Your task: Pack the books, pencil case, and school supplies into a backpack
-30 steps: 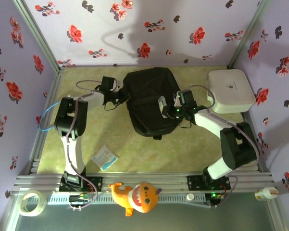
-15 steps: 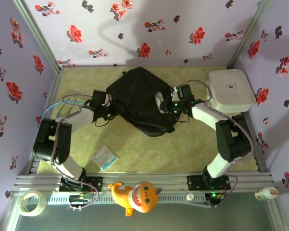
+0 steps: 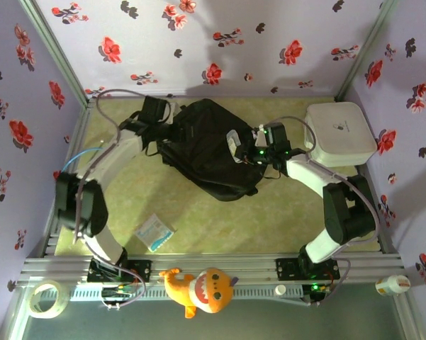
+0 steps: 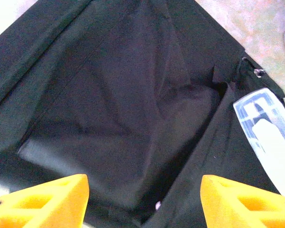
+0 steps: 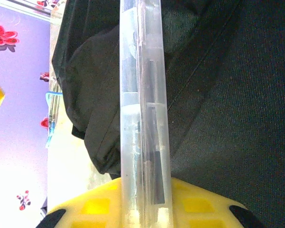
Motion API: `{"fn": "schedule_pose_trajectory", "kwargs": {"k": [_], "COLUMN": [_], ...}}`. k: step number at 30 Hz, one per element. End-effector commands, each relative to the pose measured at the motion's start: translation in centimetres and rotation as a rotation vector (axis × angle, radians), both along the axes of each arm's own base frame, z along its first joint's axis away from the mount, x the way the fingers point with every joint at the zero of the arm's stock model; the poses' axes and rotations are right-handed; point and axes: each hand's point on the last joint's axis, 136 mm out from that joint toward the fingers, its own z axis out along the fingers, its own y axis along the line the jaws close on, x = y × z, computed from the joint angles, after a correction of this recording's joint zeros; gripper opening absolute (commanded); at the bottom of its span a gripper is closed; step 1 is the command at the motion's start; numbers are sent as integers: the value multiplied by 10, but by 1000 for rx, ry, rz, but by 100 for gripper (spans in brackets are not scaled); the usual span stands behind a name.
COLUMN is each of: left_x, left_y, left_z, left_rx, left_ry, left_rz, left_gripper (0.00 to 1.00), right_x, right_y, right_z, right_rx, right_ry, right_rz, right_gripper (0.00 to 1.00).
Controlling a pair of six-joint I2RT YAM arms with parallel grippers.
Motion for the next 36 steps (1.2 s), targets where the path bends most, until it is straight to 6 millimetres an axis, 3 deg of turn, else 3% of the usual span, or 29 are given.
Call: {"fn": "schedule_pose_trajectory", "kwargs": {"k": [1,8,11,14,18,27,36], "left_x": [5,25,28,29,30,19,5], "left_y": [-11,-26,-27,-28,-29,-31,-37], "left_z": [-35,-64,-67,-62,-41,4,0], "left_rx": [134,199,201,195,169,13,-63], "left_ry": [61,128,136,122,80,-3,37], "left_rz": [-98,-152,-152,-151,-142,-133,-174], "left_gripper": [61,49,36,20,1,0,0], "right_x": [-5,-24,-31,-36,-39,-34,-13], "right_y": [10,28,38,46,49,47,53], "right_z": [18,12,12,7,-5,-35,-1], "right_rx": [68,77,96,109,107,105,215], "right_ry": [-37,5,14,37,81,176,76], "right_rz": [35,125,165,202,210,158,145], "right_gripper": [12,12,12,12,12,11,11]}}
